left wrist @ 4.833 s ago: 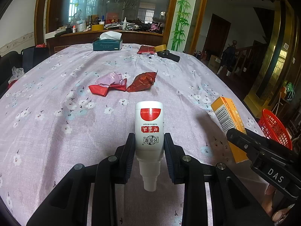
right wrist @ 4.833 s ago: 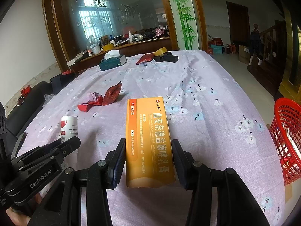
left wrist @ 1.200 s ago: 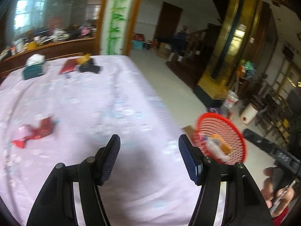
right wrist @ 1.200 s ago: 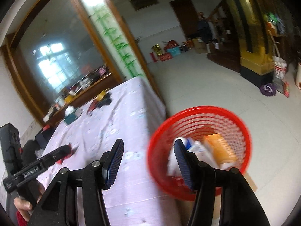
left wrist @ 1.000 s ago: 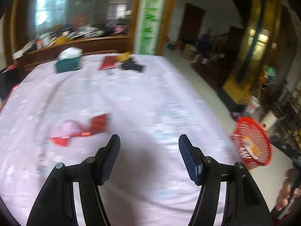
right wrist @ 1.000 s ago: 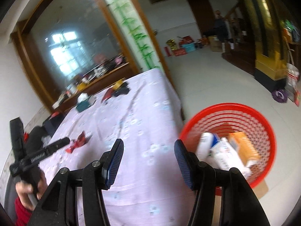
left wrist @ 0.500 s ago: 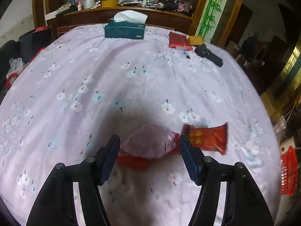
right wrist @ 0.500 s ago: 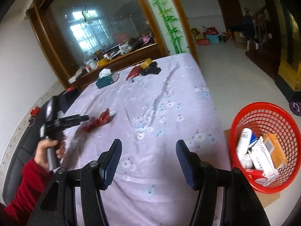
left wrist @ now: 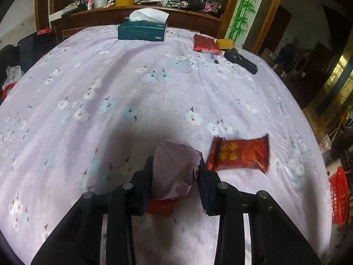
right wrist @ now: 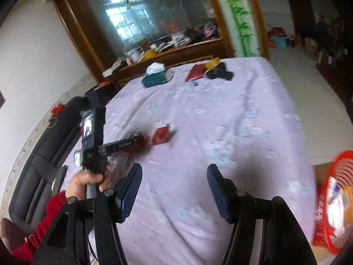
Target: Collect trash
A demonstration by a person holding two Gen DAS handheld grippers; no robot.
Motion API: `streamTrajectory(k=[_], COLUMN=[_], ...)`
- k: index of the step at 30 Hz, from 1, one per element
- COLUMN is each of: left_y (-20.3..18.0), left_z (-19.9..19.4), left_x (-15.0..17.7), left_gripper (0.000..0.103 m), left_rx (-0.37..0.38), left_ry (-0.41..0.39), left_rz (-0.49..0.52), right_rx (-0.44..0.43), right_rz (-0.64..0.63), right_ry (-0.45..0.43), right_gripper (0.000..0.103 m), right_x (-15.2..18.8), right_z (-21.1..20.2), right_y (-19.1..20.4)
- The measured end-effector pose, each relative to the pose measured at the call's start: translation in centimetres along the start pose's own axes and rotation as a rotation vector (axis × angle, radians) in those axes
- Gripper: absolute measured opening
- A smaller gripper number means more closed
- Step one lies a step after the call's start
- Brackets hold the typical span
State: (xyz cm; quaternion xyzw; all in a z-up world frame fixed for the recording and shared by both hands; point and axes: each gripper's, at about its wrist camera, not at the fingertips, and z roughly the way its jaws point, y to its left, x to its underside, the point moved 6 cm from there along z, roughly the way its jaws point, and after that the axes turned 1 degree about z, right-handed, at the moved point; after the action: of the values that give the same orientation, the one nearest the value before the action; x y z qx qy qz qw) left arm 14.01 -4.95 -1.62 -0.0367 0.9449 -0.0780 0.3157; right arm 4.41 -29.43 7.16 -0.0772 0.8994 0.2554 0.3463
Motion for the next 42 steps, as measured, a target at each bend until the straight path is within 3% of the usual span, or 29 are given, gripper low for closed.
streamTrajectory(k=[4,15,16,18,20,24,31,42], left_y=[0.3,0.5,0.5,0.6,0.5,-0.4,-2.8,-6.7], left_z=[-3.6,-9.5,-9.6,-9.8,-9.8,-9.8,-9.6,-9.7], left_x=[1.1,5.3,5.5,6.0,6.4,7.1,8.5,10.7], left_gripper=[0.034,0.034,0.034,0.034,0.034,0.034,0.034,0.035], left_rx=[0.024,0.055,0.056,0.061,0.064,0.054,0.030,-0.019], left_ry=[-0.051,-0.145,-0.148,-0.151,-0.153,-0.161,-0.178,-0.200], left_rz=[-0.014,-0.024,-0.024,-0.030,-0.030,-0.014,0.028,0.119], right_rx=[-0.064,-0.039,-0.025,-0.026,-0.012,0.008,0.009,0.002], right_rz=[0.020,0.133,0.139,0.144,0.137,0.085,0.015,0.074], right_ry=[0.084,0.234,0.237,0.262,0.282,0.242,0.143,-0.003], right_gripper=[0.067,0.067,0.063,0.042,0.034,0.032,0.032,0.032], right_x=[-2.1,-4.8,-4.8,-4.5,-3.9,-3.3,-1.1,5.0], right_z=[6.5,21.6,22.3,23.7,24.4,22.7,15.1,5.9], right_y=[1.5,1.5,1.6,1.8,2.1,2.7,2.3,-0.6])
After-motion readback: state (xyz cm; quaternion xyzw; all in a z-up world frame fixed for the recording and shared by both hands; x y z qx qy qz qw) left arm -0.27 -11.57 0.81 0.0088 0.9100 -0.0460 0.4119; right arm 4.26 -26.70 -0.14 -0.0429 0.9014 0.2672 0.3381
